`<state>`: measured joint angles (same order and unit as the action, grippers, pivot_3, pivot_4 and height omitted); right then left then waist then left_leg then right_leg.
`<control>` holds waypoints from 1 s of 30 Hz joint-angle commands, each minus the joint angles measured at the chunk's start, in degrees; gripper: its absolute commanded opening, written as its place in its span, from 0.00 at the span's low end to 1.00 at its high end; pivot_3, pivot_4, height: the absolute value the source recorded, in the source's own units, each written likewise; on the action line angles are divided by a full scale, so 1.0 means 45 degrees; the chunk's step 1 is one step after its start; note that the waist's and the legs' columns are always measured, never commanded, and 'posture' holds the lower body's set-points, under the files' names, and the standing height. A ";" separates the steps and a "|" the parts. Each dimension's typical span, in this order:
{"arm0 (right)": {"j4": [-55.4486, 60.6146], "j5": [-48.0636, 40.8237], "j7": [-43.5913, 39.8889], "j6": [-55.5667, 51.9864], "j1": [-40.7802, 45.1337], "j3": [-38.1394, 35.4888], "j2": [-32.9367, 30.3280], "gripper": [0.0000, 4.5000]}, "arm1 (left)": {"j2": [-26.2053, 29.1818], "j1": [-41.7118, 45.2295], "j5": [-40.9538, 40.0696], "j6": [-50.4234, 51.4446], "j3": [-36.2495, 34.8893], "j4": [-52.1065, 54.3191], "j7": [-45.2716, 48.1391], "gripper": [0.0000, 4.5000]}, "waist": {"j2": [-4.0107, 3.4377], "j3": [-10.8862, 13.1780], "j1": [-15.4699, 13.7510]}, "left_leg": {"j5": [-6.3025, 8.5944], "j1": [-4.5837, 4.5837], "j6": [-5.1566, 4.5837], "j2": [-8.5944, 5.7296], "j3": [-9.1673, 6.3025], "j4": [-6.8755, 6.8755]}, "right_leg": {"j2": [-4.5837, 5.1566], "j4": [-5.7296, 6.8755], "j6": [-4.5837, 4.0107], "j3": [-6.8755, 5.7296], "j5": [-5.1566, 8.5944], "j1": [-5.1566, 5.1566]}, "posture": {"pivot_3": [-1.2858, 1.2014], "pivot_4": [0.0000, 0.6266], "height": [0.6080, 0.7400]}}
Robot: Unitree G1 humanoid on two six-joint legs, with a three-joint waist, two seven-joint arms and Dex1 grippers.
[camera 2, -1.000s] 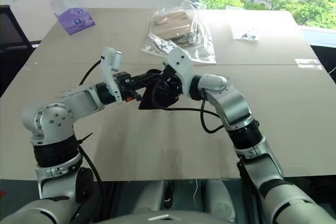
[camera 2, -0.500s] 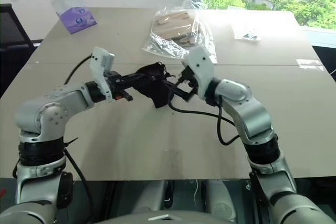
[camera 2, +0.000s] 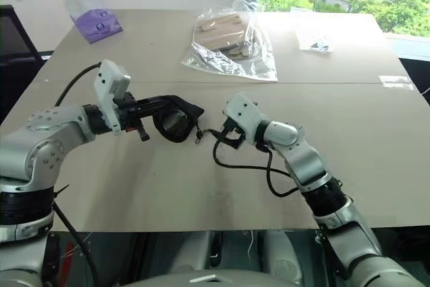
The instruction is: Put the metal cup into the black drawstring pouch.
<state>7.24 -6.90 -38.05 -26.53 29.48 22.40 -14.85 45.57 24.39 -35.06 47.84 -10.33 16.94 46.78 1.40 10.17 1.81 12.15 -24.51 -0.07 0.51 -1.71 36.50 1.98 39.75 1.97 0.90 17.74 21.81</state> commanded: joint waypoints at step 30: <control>-0.6431 0.0317 0.0813 0.5130 0.1002 -0.1645 0.3615 0.03 | -0.0130 -0.1089 -0.0777 0.0518 -0.1012 0.1697 -0.1594 0.00 | -0.0001 0.0000 0.0106 | -0.0011 0.0068 0.0020 0.0013 0.0035 -0.0012 | -0.0006 0.0039 -0.0001 0.0039 -0.0002 -0.0017 | 0.52 0.24 1.00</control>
<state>-25.90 -5.36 -35.24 -3.79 34.48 16.35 1.68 45.22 19.48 -37.87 50.62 -12.98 22.32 40.46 1.39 10.17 2.28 12.10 -24.20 0.02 0.57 -1.56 36.44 1.96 39.92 1.96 1.07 17.73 21.73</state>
